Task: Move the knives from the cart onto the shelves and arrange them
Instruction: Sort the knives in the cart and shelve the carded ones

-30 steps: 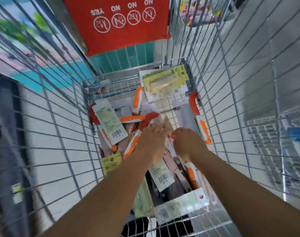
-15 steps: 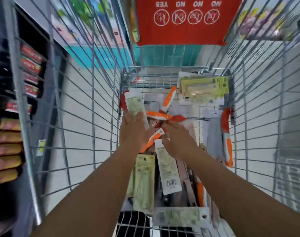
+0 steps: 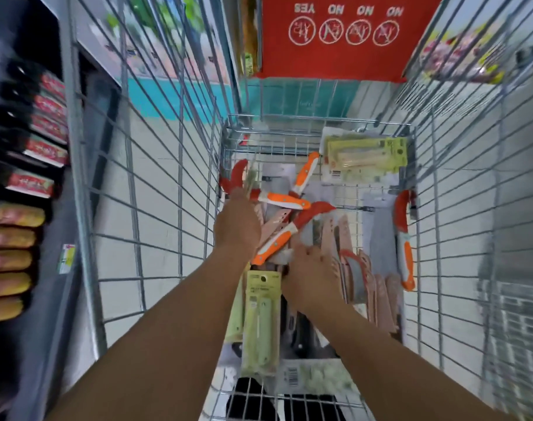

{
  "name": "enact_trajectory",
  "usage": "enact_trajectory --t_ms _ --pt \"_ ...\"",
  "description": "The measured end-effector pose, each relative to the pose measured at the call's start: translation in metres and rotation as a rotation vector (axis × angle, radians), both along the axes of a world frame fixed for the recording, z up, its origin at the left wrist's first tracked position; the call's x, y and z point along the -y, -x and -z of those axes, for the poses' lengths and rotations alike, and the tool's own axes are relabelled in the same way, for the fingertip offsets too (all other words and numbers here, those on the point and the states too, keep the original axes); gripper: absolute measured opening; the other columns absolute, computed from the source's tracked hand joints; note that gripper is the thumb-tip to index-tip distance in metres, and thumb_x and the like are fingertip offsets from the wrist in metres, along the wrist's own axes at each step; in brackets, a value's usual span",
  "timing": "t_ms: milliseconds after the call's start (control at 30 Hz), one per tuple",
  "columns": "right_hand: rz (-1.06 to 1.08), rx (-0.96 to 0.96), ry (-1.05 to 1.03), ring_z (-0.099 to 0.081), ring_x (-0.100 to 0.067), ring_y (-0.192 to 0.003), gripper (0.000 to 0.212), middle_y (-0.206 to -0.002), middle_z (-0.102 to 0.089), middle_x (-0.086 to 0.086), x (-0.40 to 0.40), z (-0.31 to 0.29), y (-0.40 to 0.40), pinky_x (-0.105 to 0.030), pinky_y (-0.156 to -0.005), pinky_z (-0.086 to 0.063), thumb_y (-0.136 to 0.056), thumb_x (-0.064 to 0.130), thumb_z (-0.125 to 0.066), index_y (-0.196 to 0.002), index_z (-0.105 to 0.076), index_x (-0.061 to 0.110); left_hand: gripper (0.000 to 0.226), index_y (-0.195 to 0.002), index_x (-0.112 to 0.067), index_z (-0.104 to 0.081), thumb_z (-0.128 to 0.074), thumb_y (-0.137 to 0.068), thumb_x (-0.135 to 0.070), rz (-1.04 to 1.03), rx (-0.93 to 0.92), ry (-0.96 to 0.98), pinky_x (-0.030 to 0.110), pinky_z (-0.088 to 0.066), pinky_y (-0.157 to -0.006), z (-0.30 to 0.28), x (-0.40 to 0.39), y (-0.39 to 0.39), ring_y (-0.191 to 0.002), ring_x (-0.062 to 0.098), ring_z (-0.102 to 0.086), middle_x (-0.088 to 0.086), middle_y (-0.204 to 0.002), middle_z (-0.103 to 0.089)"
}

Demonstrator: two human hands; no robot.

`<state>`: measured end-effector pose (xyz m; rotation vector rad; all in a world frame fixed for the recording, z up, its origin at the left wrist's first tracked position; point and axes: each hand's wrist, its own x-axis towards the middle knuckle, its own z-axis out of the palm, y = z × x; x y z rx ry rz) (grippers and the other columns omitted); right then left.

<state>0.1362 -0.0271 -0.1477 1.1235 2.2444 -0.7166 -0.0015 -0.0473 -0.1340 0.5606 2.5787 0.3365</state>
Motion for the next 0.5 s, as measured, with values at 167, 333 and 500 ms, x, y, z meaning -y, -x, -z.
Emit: enact_trajectory --t_ms 167,333,500 --pt "0.045 -0.049 -0.051 -0.063 -0.031 -0.098 0.022 -0.106 -0.064 -0.012 -0.010 -0.016 -0.004 -0.034 -0.073 -0.048 -0.093 0.005 -0.044 -0.106 -0.060 0.006 0.031 -0.122 -0.007 -0.045 -0.039 -0.092 -0.001 -0.044 0.060 -0.141 0.033 -0.035 -0.069 -0.022 0.007 -0.013 -0.101 0.039 -0.057 0.018 -0.111 -0.058" --pt "0.407 -0.216 -0.138 -0.061 -0.028 -0.084 0.018 -0.093 -0.065 -0.010 -0.028 -0.032 -0.018 -0.030 -0.067 -0.044 -0.093 0.009 -0.043 -0.094 -0.061 0.009 0.021 -0.106 -0.003 -0.057 -0.042 -0.092 -0.003 0.043 0.123 -0.239 0.032 -0.035 -0.067 -0.036 0.005 -0.023 -0.093 0.034 -0.058 0.016 -0.099 -0.061" --pt "0.777 -0.485 -0.155 -0.036 -0.012 -0.053 0.037 -0.057 -0.041 0.002 -0.063 -0.044 -0.024 -0.026 -0.047 -0.023 -0.097 0.019 -0.043 -0.061 -0.040 0.017 0.023 -0.100 -0.010 -0.058 -0.037 -0.100 -0.020 0.077 0.112 -0.312 0.030 -0.033 -0.064 -0.045 -0.015 -0.021 -0.080 0.027 -0.052 0.009 -0.087 -0.058"
